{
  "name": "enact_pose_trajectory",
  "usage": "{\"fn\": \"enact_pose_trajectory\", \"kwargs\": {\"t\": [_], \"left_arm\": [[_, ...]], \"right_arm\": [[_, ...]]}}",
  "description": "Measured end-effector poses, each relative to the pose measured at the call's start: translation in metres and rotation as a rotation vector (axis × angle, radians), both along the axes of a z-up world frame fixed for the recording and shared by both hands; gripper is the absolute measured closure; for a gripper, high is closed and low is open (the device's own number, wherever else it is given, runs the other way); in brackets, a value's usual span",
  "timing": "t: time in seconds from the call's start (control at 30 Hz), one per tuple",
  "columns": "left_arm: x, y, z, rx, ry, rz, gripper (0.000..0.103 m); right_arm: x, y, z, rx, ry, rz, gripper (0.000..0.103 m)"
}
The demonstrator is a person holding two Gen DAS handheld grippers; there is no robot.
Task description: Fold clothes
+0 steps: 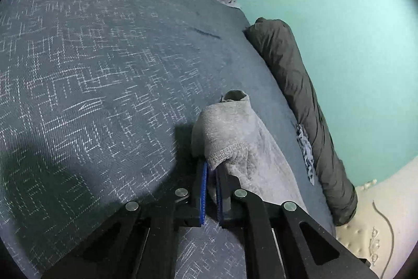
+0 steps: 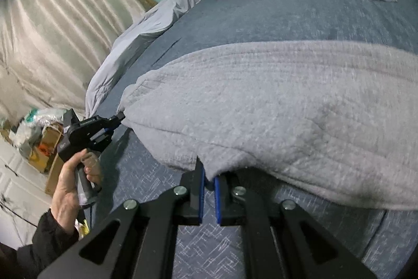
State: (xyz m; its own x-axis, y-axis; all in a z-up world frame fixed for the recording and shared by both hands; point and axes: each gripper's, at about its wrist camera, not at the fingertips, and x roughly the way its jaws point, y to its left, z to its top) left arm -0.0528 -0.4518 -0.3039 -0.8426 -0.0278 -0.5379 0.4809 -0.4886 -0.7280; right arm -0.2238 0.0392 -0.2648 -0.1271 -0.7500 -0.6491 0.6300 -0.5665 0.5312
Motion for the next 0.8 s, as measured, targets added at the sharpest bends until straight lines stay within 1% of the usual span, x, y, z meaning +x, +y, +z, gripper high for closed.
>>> {"fn": "enact_pose_trajectory", "kwargs": {"t": [0.07,0.13,0.17,0.2,0.27,0.3,0.33,0.37,0.43,0.53,0.67,0.7,0.73,0.77,0.8], "left_arm": [[-0.007,0.005,0.000,-0.014,-0.021,-0.011,0.097],[-0.008,0.006,0.000,-0.023,-0.037,-0.028,0.097],[-0.008,0.007,0.000,-0.024,-0.034,-0.029,0.096],[-0.008,0.007,0.000,-0.020,-0.036,-0.030,0.096],[-0.009,0.006,-0.001,-0.014,-0.038,-0.030,0.096],[-0.012,0.006,-0.001,-0.014,-0.041,-0.030,0.096],[-0.015,0.006,0.000,-0.015,-0.044,-0.029,0.096],[-0.018,0.006,0.001,-0.016,-0.046,-0.029,0.095],[-0.019,0.007,0.002,-0.017,-0.044,-0.030,0.095],[-0.020,0.007,0.002,-0.019,-0.046,-0.032,0.095],[-0.022,0.007,0.003,-0.018,-0.046,-0.031,0.095],[-0.020,0.007,0.003,-0.019,-0.045,-0.032,0.095],[-0.019,0.008,0.003,-0.020,-0.045,-0.032,0.095],[-0.018,0.008,0.003,-0.020,-0.044,-0.033,0.095],[-0.018,0.007,0.003,-0.019,-0.044,-0.033,0.095]], "right_arm": [[0.001,0.001,-0.003,-0.006,-0.007,-0.006,0.098],[0.001,0.006,-0.003,-0.050,-0.018,-0.013,0.097],[0.002,0.007,-0.003,-0.052,-0.018,-0.013,0.093],[0.003,0.008,-0.004,-0.035,-0.014,-0.010,0.093],[0.007,0.008,-0.007,0.006,0.002,0.004,0.081],[0.011,0.006,-0.008,0.039,0.022,0.019,0.077],[0.015,0.004,-0.010,0.072,0.049,0.029,0.068],[0.019,0.001,-0.010,0.093,0.076,0.038,0.067],[0.024,-0.005,-0.012,0.113,0.115,0.057,0.066],[0.025,-0.019,-0.012,0.145,0.185,0.046,0.066],[0.021,-0.037,-0.014,0.172,0.233,0.078,0.067],[0.020,-0.041,-0.014,0.182,0.244,0.091,0.071],[0.020,-0.045,-0.015,0.194,0.251,0.104,0.085],[0.020,-0.048,-0.017,0.208,0.253,0.117,0.092],[0.019,-0.049,-0.018,0.219,0.245,0.126,0.094]]}}
